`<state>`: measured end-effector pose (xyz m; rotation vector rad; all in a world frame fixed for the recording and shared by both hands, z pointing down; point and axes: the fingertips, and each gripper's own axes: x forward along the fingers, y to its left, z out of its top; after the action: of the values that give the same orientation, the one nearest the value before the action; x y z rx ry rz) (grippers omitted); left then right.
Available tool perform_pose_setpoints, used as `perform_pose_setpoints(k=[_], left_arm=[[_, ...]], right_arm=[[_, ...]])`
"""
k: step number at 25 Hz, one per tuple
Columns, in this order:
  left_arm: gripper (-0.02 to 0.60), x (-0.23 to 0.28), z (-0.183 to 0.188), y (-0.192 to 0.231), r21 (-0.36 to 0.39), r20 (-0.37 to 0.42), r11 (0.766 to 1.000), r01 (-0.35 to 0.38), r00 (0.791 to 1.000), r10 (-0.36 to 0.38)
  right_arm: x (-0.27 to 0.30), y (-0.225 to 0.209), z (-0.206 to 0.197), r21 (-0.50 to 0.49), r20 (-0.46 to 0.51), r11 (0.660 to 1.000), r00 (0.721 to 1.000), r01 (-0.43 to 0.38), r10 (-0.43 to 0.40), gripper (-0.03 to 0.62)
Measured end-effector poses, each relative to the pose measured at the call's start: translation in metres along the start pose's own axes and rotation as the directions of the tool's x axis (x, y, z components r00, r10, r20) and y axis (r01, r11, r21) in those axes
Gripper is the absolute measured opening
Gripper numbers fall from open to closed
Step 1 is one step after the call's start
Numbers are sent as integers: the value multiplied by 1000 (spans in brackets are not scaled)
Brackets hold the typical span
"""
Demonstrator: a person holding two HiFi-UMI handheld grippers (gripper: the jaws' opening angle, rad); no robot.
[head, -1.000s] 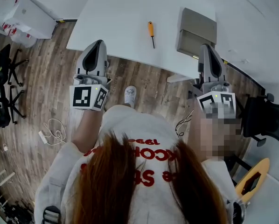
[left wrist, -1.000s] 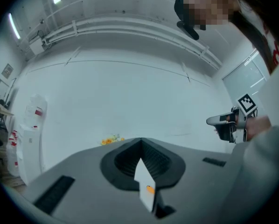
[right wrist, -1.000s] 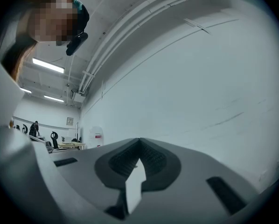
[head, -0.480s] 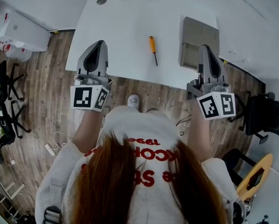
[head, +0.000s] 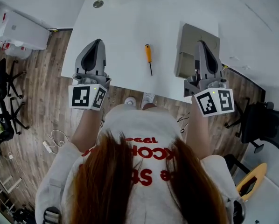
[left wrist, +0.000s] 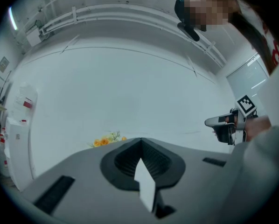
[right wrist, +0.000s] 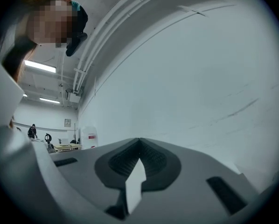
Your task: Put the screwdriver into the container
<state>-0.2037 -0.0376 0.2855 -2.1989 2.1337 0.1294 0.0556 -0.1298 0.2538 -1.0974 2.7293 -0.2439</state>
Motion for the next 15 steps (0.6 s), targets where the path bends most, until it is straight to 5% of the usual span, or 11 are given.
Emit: perform_pose_setpoints(k=[7,15], left_arm=[[0,31,-3,-5,8,22,996,-86,996,86],[0,47,-22,-2,-6,-27,994,-111,993,111]], right_arm=[[47,-10,-2,-5,-24,990,990,-138,138,5],[70,-21,-38,61,-119,989,983,-137,143,5]])
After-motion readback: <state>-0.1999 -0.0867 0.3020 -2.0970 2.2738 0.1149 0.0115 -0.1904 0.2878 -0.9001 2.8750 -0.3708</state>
